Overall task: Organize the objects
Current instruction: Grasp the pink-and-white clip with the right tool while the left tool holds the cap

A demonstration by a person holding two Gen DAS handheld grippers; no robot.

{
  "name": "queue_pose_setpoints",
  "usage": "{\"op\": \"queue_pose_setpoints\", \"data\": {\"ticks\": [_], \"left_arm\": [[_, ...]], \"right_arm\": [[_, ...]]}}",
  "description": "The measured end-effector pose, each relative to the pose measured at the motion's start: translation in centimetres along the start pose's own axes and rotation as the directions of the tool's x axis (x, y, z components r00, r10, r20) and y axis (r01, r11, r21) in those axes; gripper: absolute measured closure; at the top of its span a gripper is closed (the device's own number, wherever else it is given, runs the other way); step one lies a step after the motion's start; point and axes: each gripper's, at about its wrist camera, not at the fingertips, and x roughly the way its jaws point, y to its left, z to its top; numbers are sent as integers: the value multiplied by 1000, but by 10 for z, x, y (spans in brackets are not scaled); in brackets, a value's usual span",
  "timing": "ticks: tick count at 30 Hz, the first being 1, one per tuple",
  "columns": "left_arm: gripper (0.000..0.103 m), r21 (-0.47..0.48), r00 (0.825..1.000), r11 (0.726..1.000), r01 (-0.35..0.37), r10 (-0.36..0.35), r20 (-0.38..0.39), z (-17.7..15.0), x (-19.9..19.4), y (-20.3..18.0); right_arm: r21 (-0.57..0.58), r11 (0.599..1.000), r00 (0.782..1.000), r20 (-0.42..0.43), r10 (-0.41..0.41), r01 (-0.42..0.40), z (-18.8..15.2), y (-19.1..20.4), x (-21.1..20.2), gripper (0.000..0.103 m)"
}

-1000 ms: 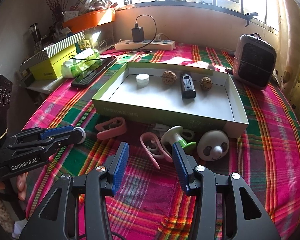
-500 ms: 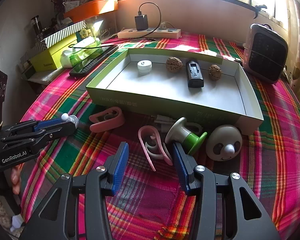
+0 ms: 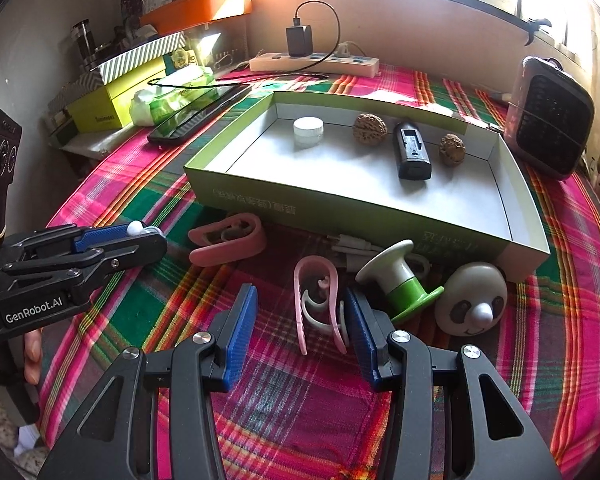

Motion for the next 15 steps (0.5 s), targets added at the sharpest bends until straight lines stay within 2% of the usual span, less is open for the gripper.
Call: {"op": "queue_pose_setpoints", "data": {"ticks": [3,9,15], "left_arm": [[74,-3,1000,1000,3,-3,0,0,0,0],[77,-1,1000,1000,-8,8,0,0,0,1],[80,-11,1000,1000,-6,6,1,1,1,4]], "right_arm": [[-9,1000,1000,-1,-14,14,0,1,0,58],[19,1000,1000,4,-25,25,0,-5,-1,73],[18,1000,1000,5,-24,24,0,-6,-2,78]]}}
